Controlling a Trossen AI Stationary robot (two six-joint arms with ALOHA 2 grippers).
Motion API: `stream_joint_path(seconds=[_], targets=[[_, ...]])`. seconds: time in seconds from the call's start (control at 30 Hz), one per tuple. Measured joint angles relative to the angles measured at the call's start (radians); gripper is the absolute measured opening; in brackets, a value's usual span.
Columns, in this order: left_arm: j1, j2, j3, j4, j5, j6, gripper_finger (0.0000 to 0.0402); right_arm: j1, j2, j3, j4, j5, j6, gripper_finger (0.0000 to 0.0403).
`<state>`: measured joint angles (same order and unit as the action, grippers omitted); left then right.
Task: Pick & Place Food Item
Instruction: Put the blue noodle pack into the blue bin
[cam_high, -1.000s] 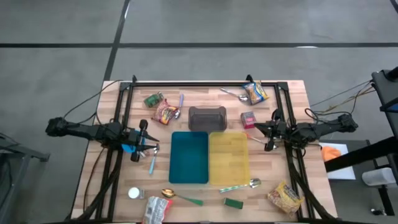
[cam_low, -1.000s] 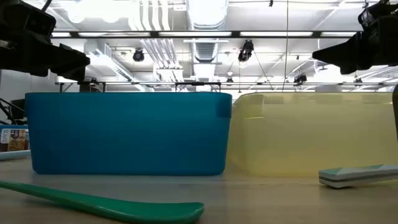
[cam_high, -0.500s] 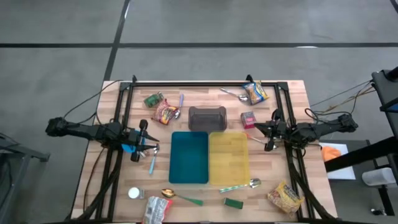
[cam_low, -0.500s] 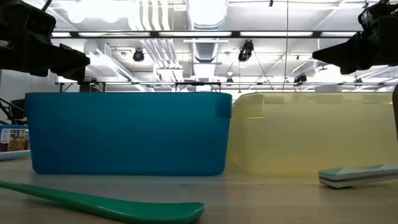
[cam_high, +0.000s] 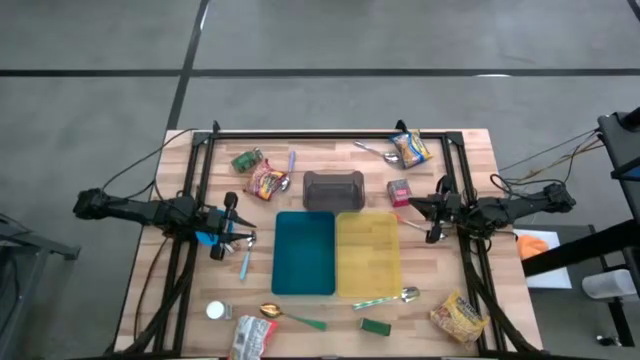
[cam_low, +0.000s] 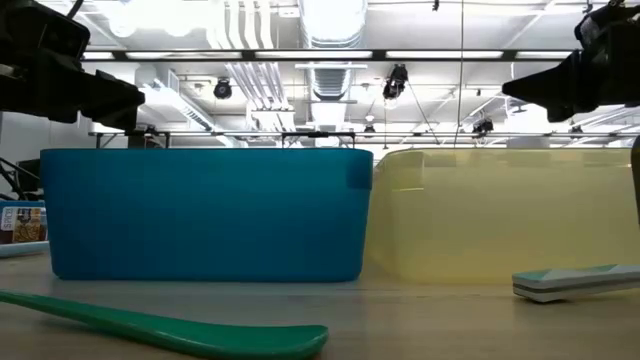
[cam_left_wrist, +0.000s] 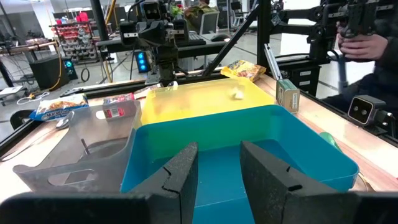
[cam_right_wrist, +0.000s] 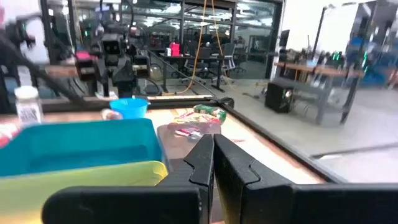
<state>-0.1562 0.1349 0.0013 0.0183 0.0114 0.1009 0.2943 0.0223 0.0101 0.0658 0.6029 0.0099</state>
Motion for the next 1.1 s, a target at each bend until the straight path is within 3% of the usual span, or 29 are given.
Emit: stream_joint_path(seconds=[0.13,0.33,0.83,0.97,1.1], targets=[[0.000,0.000,0.000,0.000,0.000,0.000,0.0119,0.000,0.000,0.000,0.025,-0.002,0.124,0.0008],[0.000,0.000,0.000,0.000,0.000,0.000,0.0119,0.000,0.001,0.000,0.108,-0.038,0.127,0.0008],[0.000,0.000,0.000,0.000,0.000,0.003,0.0119,0.000,-0.001,0.003,0.520,0.009,-0.240,0.0008],[0.000,0.000,0.000,0.000,0.000,0.003,0.0119,0.000,0.011,0.067,0.486,0.075,-0.280,0.0008],[0.000,0.000,0.000,0.000,0.000,0.003,0.0120,0.000,0.048,0.166,0.319,0.162,-0.283,0.0008]])
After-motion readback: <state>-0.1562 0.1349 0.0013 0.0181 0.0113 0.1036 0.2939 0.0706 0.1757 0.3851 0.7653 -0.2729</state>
